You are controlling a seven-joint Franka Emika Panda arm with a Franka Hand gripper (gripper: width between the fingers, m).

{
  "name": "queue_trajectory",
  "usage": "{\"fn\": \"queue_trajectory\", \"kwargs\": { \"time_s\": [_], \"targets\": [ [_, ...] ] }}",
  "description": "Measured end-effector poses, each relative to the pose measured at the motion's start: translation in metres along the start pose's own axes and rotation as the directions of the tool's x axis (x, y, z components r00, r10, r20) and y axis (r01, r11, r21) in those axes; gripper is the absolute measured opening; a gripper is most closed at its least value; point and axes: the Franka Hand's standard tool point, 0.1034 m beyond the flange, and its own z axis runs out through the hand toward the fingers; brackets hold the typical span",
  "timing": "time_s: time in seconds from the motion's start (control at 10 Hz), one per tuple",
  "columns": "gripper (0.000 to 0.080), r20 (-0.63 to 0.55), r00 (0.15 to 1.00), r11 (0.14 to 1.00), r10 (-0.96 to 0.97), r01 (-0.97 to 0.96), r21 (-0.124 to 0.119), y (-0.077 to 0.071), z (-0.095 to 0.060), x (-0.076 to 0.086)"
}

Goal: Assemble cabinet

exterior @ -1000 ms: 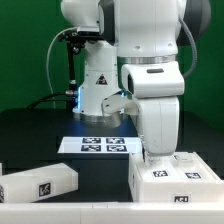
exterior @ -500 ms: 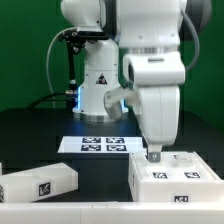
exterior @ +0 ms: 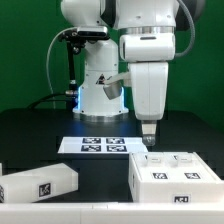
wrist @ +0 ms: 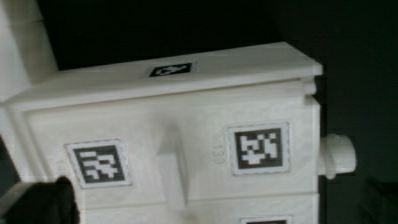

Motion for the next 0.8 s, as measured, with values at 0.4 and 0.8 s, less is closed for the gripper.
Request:
{"fn": "queue_trajectory", "kwargs": {
  "time_s": [0.4, 0.8],
  "targets": [
    [0.0797, 0.0, 1.0, 1.0, 0.01, -0.01, 0.002, -0.001, 0.001, -0.001],
    [0.0797, -0.08, 0.955, 0.952, 0.286, -0.293, -0.09, -0.021, 0.007, -0.014]
  ]
}}
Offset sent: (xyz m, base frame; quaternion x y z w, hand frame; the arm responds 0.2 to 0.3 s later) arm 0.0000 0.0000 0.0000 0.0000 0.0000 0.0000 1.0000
